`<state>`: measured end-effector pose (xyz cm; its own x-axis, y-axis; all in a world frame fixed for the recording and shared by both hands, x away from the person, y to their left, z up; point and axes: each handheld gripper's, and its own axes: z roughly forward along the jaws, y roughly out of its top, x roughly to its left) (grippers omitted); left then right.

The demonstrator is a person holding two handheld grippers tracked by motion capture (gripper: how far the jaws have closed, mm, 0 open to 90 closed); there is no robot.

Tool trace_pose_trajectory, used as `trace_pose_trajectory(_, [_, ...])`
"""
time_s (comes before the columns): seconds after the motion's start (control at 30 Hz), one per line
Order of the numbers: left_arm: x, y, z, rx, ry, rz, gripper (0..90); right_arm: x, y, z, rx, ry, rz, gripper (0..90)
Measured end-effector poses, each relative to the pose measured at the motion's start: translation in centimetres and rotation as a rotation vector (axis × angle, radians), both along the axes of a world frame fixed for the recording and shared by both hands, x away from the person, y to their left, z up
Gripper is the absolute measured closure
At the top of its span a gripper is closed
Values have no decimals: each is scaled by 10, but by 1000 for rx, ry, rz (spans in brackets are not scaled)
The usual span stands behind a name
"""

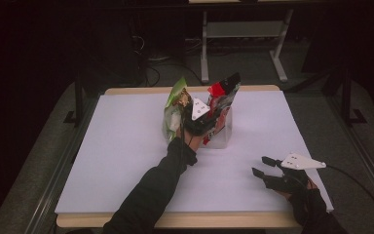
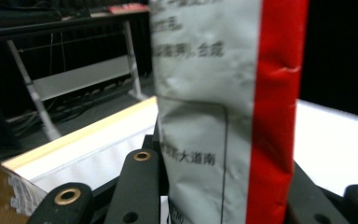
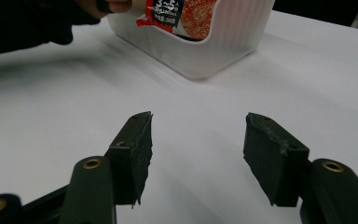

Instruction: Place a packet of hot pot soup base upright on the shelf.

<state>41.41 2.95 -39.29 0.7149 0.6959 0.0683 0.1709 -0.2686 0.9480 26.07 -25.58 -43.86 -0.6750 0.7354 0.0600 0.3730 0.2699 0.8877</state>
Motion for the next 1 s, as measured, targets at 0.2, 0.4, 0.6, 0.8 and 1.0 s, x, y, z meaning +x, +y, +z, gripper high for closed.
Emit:
trace_pose_trajectory(0.2, [-2,-1,-2,55,4,1,682,0,0,0,-1,-1,0,411])
trace_pose_trajectory(0.4, [-5,-2,-11,103,-20,17,675,0,1,-1,-7,3,6,412])
trace_pose_trajectory(0.6, [-6,-1,-14,112,-11,7,676,0,0,-2,-4,6,1,412])
trace_pose_trajectory(0.8, [-3,5,-9,98,31,-41,587,0,2,-3,-10,14,6,399])
trace_pose_trajectory(1.0, [-9,23,0,64,50,-109,483,1,-1,-3,-6,18,-3,394])
